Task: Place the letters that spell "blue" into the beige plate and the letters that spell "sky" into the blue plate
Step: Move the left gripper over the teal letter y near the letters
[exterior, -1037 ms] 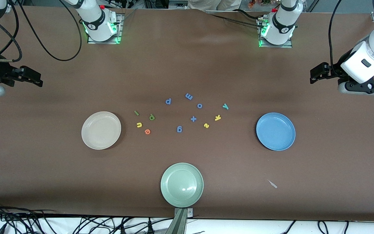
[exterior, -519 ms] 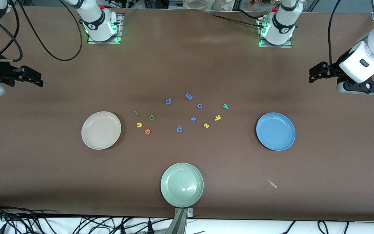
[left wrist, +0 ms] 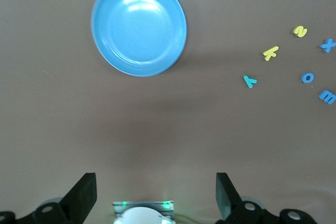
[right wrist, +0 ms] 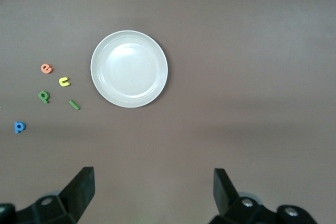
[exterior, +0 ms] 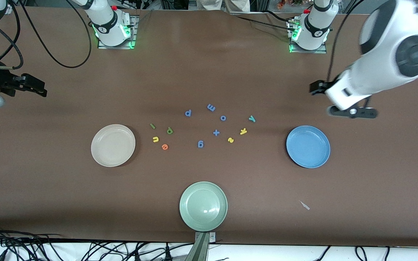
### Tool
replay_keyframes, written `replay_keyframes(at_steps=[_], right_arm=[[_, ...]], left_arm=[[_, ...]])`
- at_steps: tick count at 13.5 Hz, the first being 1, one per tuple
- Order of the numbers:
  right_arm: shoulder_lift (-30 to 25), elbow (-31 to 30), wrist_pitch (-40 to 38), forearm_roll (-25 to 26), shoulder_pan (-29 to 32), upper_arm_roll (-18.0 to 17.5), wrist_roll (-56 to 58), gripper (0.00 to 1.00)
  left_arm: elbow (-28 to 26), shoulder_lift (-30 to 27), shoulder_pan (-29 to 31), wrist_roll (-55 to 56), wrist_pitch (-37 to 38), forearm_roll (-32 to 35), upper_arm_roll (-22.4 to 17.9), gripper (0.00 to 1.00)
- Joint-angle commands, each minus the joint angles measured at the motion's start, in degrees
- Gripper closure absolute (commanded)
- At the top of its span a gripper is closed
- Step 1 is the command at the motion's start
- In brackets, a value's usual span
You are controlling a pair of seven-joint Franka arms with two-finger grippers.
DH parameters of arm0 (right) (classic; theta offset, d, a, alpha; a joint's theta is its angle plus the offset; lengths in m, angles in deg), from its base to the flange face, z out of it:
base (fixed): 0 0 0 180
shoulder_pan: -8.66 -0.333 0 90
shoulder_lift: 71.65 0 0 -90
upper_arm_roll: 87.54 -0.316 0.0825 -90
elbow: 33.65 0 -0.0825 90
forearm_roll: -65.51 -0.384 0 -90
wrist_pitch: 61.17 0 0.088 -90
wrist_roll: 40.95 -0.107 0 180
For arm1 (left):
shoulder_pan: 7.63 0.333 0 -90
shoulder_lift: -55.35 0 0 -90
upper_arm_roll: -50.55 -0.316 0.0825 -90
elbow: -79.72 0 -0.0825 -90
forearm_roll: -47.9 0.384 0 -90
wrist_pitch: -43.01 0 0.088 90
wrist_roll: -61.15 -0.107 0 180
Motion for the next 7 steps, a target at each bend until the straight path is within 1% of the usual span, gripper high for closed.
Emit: replay_keyframes(at_steps=[1,3,7], right_arm=[[-0.74,-0.32,-0.33,-0.38,0.22,0.09,0.23,0.00],[-0.74,-0.32,-0.33,-0.38,0.22,0.09,0.23,0.00],[-0.74,-0.32,-0.24,-0.38,0.31,0.09,0.23,0.00]], left_arm=[[1.45,4.75,-4.16,9.53,-2.48,-1.04,-0.37,0.00],[1.01,7.31,-5.56,11.93,-5.47,-1.04,-0.46,0.00],[0.48,9.95,-5.66,15.44,-9.69,-1.13,0.50,0.00]])
